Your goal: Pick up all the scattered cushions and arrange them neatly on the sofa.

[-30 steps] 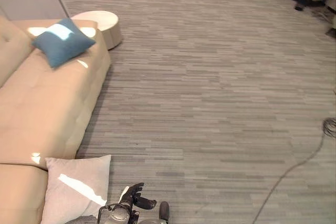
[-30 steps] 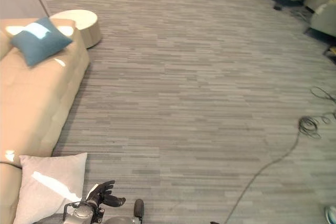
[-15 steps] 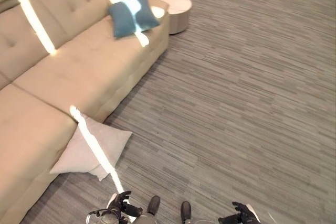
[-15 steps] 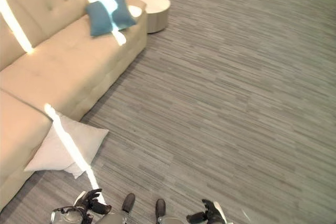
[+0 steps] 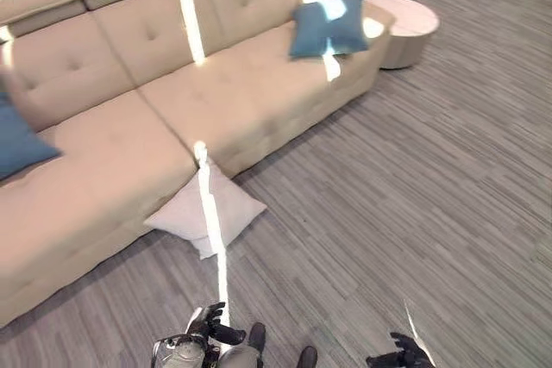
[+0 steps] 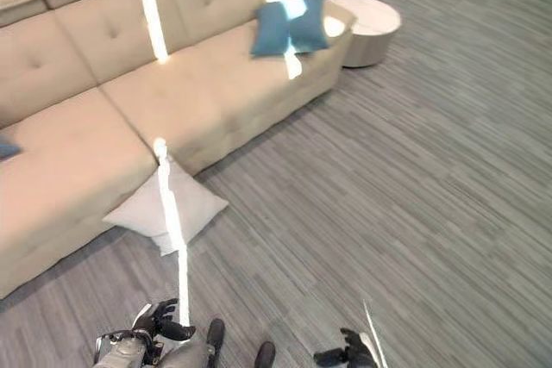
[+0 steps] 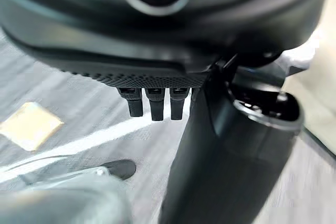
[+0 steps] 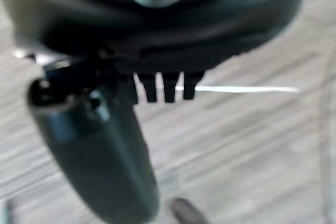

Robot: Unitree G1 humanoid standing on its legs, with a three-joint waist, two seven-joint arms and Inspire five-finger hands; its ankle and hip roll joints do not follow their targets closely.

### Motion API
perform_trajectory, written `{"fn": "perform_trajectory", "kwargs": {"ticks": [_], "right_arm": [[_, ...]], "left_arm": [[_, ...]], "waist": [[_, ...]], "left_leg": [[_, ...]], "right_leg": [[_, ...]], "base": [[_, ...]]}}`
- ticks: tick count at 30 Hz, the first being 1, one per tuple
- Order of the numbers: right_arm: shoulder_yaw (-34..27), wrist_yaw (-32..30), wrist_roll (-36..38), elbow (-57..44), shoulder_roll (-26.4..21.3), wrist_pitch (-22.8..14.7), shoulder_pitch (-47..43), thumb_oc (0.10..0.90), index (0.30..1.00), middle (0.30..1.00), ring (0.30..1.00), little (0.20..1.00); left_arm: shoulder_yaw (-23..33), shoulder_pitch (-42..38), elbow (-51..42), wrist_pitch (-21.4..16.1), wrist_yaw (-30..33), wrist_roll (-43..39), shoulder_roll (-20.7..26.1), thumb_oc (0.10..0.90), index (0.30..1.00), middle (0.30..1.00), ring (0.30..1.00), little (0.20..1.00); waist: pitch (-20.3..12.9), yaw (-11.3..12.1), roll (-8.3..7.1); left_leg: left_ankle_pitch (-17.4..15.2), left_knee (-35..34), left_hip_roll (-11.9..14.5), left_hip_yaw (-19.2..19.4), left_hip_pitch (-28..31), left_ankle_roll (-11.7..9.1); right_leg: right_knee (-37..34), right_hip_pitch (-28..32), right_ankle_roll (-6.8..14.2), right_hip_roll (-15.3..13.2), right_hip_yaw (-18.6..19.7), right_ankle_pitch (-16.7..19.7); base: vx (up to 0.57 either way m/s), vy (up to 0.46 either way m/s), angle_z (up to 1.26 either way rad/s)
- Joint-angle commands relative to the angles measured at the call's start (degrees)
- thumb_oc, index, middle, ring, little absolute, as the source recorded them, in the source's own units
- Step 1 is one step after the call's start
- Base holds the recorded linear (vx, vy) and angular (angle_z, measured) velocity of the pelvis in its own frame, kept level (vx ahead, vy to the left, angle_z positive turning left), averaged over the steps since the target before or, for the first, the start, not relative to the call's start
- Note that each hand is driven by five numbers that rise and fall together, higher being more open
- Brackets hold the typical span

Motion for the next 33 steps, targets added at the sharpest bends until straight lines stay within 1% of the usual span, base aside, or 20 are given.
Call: {"fn": "perform_trajectory", "kwargs": {"ticks": [1, 3, 6, 9, 10, 11, 13, 14, 15, 17, 19, 20, 22, 24, 25, 27, 28, 29, 31, 33], "right_arm": [[-2.04, -1.08, 2.26, 0.4, -2.18, -0.26, 2.35, 0.8, 0.9, 0.9, 0.9, 0.9], [-2.07, -0.96, 2.08, 0.67, -2.07, -0.24, 2.31, 0.8, 0.9, 0.9, 0.9, 0.9], [-1.65, -0.47, 1.21, 0.69, -1.59, -0.18, 1.77, 0.8, 0.9, 0.9, 0.9, 0.9], [-1.69, -0.12, 0.51, 0.9, -1.59, -0.07, 1.23, 0.8, 0.9, 0.9, 0.9, 0.9], [-1.35, 0.19, 0.23, 0.6, -1.44, -0.03, 0.92, 0.8, 0.9, 0.9, 0.9, 0.9], [-1.18, 0.23, 0.16, 0.5, -1.45, -0.04, 0.65, 0.8, 0.9, 0.9, 0.9, 0.9], [-1.09, 0.25, 0.17, 0.35, -1.45, -0.21, 0.55, 0.8, 0.9, 0.9, 0.9, 0.9], [-0.68, 0.39, 0.02, 0.29, -1.4, -0.28, 0.2, 0.8, 0.9, 0.9, 0.9, 0.9], [-0.4, 0.48, -0.06, 0.39, -1.35, -0.22, 0.19, 0.8, 0.9, 0.9, 0.9, 0.9], [0.04, 0.48, -0.41, 0.52, -1.47, -0.21, -0.18, 0.8, 0.9, 0.9, 0.9, 0.9], [0.82, 0.59, -1.15, 0.6, -1.51, 0.11, -0.76, 0.8, 0.9, 0.9, 0.9, 0.9], [0.83, 0.58, -1.15, 0.61, -1.52, 0.11, -0.76, 0.8, 0.9, 0.9, 0.9, 0.9], [0.89, 0.61, -1.52, 0.83, -1.58, 0.39, -0.72, 0.8, 0.9, 0.9, 0.9, 0.9], [0.61, 0.71, -1.38, 1.19, -1.68, 0.1, -0.01, 0.8, 0.9, 0.9, 0.9, 0.9], [0.37, 0.86, -0.78, 1.4, -1.55, -0.3, 0.5, 0.8, 0.9, 0.9, 0.9, 0.9], [0.05, 1.05, 0.13, 1.6, -1.49, -0.36, 0.34, 0.8, 0.9, 0.9, 0.9, 0.9], [0.05, 1.05, 0.13, 1.6, -1.49, -0.36, 0.34, 0.8, 0.9, 0.9, 0.9, 0.9], [-0.03, 1.06, 0.58, 1.58, -1.55, -0.22, 0.25, 0.8, 0.9, 0.9, 0.9, 0.9], [-0.35, 1.01, 1.29, 1.31, -1.67, -0.19, 0.42, 0.8, 0.9, 0.9, 0.9, 0.9], [-0.8, 1.02, 2.13, 1.24, -1.75, -0.17, 1.04, 0.8, 0.9, 0.9, 0.9, 0.9]], "left_arm": [[1.1, 2.07, 0.5, -0.89, 0.77, -0.73, -0.09, 0.8, 0.9, 0.9, 0.9, 0.9], [1.4, 2.49, 0.87, -0.73, 0.65, -0.5, 0.03, 0.8, 0.9, 0.9, 0.9, 0.9], [2.35, 3.26, 0.79, -0.81, 0.36, -0.88, 0.88, 0.8, 0.9, 0.9, 0.9, 0.9], [2.92, 3.38, 0.69, -0.64, 0.17, -0.78, 1.29, 0.8, 0.9, 0.9, 0.9, 0.9], [2.9, 3.44, 0.26, -0.69, 0.22, -0.66, 1.85, 0.8, 0.9, 0.9, 0.9, 0.9], [2.86, 3.39, 0.23, -0.72, 0.19, -0.48, 2.07, 0.8, 0.9, 0.9, 0.9, 0.9], [2.89, 3.37, 0.26, -0.87, 0.21, -0.61, 2.27, 0.8, 0.9, 0.9, 0.9, 0.9], [2.83, 3.56, 0.04, -1.11, 0.3, -0.95, 2.48, 0.8, 0.9, 0.9, 0.9, 0.9], [2.81, 3.58, -0.09, -1.19, 0.32, -1.13, 2.49, 0.8, 0.9, 0.9, 0.9, 0.9], [2.98, 3.55, 0.19, -1.3, 0.24, -0.91, 2.42, 0.8, 0.9, 0.9, 0.9, 0.9], [3.17, 3.23, 1.09, -1.62, 0.72, -0.82, 2.19, 0.8, 0.9, 0.9, 0.9, 0.9], [3.18, 3.23, 1.1, -1.64, 0.72, -0.82, 2.17, 0.8, 0.9, 0.9, 0.9, 0.9], [3.02, 3.15, 1.56, -1.74, 0.95, -0.37, 2.1, 0.8, 0.9, 0.9, 0.9, 0.9], [3.0, 3.08, 2.41, -1.96, 0.79, 0.73, 1.76, 0.8, 0.9, 0.9, 0.9, 0.9], [3.14, 3.35, 2.82, -1.88, 0.74, 0.69, 1.36, 0.8, 0.9, 0.9, 0.9, 0.9], [3.23, 3.25, 3.21, -1.46, 0.49, 0.71, 1.06, 0.8, 0.9, 0.9, 0.9, 0.9], [3.23, 3.25, 3.21, -1.46, 0.49, 0.71, 1.05, 0.8, 0.9, 0.9, 0.9, 0.9], [3.04, 2.93, 2.98, -1.29, 0.51, 0.49, 1.07, 0.8, 0.9, 0.9, 0.9, 0.9], [2.87, 2.57, 2.38, -1.23, 0.51, 0.26, 1.06, 0.8, 0.9, 0.9, 0.9, 0.9], [2.51, 2.55, 1.64, -1.24, 0.54, 0.17, 1.04, 0.8, 0.9, 0.9, 0.9, 0.9]], "waist": [[-1.46, 0.56, -0.06], [-1.85, 0.61, -0.1], [-2.42, 1.93, -0.52], [-2.63, 2.7, -0.39], [-2.28, 2.67, 0.16], [-1.95, 2.47, 0.39], [-1.78, 2.34, 0.59], [-1.72, 1.73, 1.17], [-1.53, 1.5, 1.22], [-1.53, 1.17, 1.08], [-1.01, 0.29, 0.42], [-0.94, 0.27, 0.52], [-0.7, -0.57, 0.11], [-0.75, -1.18, -0.46], [-1.35, -1.48, -0.58], [-1.54, -2.12, -0.46], [-1.54, -2.13, -0.45], [-0.58, -2.13, -0.57], [0.22, -2.29, -0.69], [0.42, -2.4, -0.78]], "left_leg": [[-2.91, -2.24, 1.15, 0.73, -0.59, 0.12], [-2.95, -2.56, 1.02, 0.36, -0.12, 0.25], [-4.56, -2.31, -0.37, -0.68, 1.48, 1.45], [-5.92, -2.62, -1.31, -1.08, 3.08, 2.6], [-6.33, -3.43, -1.8, -2.07, 4.83, 3.51], [-6.49, -3.7, -2.06, -2.65, 5.5, 3.96], [-6.7, -4.06, -2.26, -3.05, 6.11, 4.25], [-6.65, -5.4, -2.24, -4.71, 8.01, 4.38], [-6.76, -5.8, -2.46, -5.49, 8.95, 4.3], [-6.87, -7.01, -2.65, -6.47, 10.18, 3.97], [-7.43, -7.9, -3.35, -7.95, 12.03, 3.48], [-7.52, -7.92, -3.25, -7.99, 12.18, 3.45], [-7.82, -8.28, -3.88, -9.77, 13.34, 3.19], [-9.26, -7.76, -4.64, -11.93, 14.58, 2.54], [-10.16, -6.5, -4.23, -12.54, 14.71, 1.73], [-10.5, -0.66, -1.95, -10.54, 12.54, -0.43], [-10.51, -0.64, -1.95, -10.54, 12.52, -0.43], [-8.78, 5.78, -1.13, -9.45, 9.22, -1.2], [-7.25, 11.5, 0.0, -6.95, 5.54, -1.3], [-7.04, 12.67, 1.79, -3.58, 3.19, -0.71]], "right_leg": [[3.65, 0.91, 8.55, -2.79, 2.09, -1.99], [4.18, 1.32, 8.68, -3.06, 1.58, -2.5], [8.62, 1.95, 8.99, -4.73, 1.95, -3.98], [13.45, 1.19, 9.93, -6.52, 1.71, -3.84], [19.86, -0.93, 9.91, -7.69, 2.33, -2.92], [22.69, -2.2, 10.08, -8.06, 3.03, -1.95], [24.6, -3.31, 10.6, -8.3, 3.67, -1.05], [25.87, -6.16, 10.02, -6.78, 6.48, -0.89], [24.73, -6.94, 9.82, -5.86, 7.88, -1.57], [19.94, -7.94, 10.2, -5.55, 8.66, -0.62], [12.52, -10.78, 11.46, -5.37, 9.47, 2.86], [12.41, -10.58, 11.45, -5.26, 9.41, 2.87], [10.72, -12.26, 12.06, -3.77, 11.86, 4.09], [8.66, -10.95, 11.88, -2.63, 13.94, 4.57], [8.22, -9.69, 11.06, -2.09, 14.23, 4.2], [8.55, -7.46, 9.43, -1.77, 12.03, 2.11], [8.55, -7.47, 9.43, -1.77, 12.02, 2.1], [8.94, -6.44, 8.28, -1.84, 11.56, 0.98], [8.87, -5.3, 7.13, -1.82, 10.71, -0.17], [8.26, -3.8, 6.74, -1.92, 9.35, -1.15]], "base": [[0.17, 0.061, 0.91], [0.21, 0.121, 0.49], [0.23, 0.195, -0.04], [0.13, 0.151, 0.09], [0.2, 0.237, 0.12], [0.17, 0.204, 0.19], [0.11, 0.086, 0.25], [0.17, 0.055, 0.31], [0.24, 0.042, 0.3], [0.19, -0.032, 0.32], [0.22, -0.07, 0.39], [0.21, -0.071, 0.18], [0.18, -0.067, 0.21], [0.31, -0.19, 0.72], [0.38, -0.317, 1.12], [0.27, -0.281, 0.95], [0.14, -0.196, 0.51], [0.06, -0.127, 0.21], [0.08, -0.125, 0.33], [0.11, -0.069, 0.39]]}}
